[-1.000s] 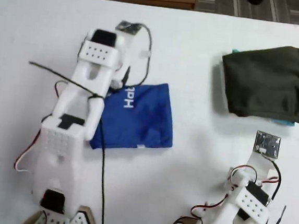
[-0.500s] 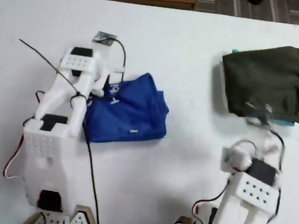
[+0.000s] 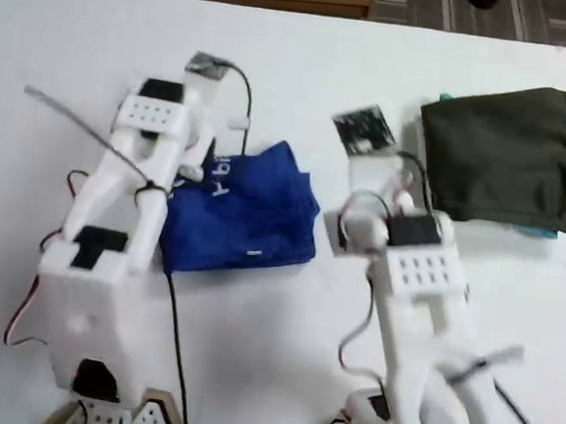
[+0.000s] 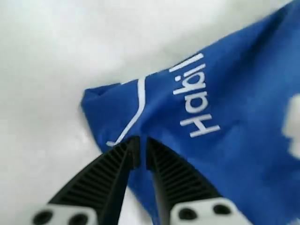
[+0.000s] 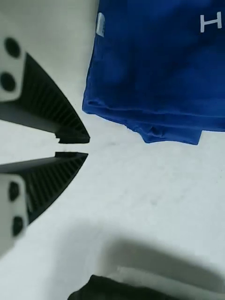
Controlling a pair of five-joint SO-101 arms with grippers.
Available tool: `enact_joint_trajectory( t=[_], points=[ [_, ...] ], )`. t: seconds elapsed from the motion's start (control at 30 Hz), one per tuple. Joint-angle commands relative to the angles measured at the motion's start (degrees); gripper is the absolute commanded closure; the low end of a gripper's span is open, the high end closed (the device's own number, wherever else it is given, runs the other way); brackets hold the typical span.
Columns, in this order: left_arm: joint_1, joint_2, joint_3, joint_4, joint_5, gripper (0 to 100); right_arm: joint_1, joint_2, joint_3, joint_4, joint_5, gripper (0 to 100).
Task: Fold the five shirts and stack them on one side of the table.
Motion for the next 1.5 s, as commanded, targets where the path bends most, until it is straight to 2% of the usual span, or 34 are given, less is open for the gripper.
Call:
enact_joint_trajectory(
  t=[0.0, 0.17, 0.5, 0.8, 1.17, 1.4, 1.47],
  points=[
    [-1.3, -9.5, -0.3, 4.5, 0.0, 95, -3.2, 8.3, -12.5, 4.6, -0.4, 95.7],
    [-4.9, -11.4, -0.2, 7.6, -0.7, 95, -9.8, 15.5, -19.8, 7.2, -0.3, 95.7],
    [-9.6, -7.6, 9.4, -2.8, -0.6, 95, -16.2, 25.3, -19.9, 0.7, -0.3, 95.7],
    [-10.0, -7.8, 10.8, -4.7, -0.4, 95, -11.5, 33.1, -19.8, 5.2, -0.3, 97.9],
    [-9.6, -7.5, 10.8, -10.5, -0.3, 95, -8.7, 33.3, -13.5, 8.6, 2.5, 97.9],
    [-0.5, -7.6, 9.4, -10.3, 0.0, 95, -7.1, 31.7, -16.1, 7.2, 2.5, 97.9],
    [1.8, -7.6, 8.4, -10.2, 2.2, 95, -7.2, 29.6, -17.9, 7.3, 2.5, 97.9]
  ],
)
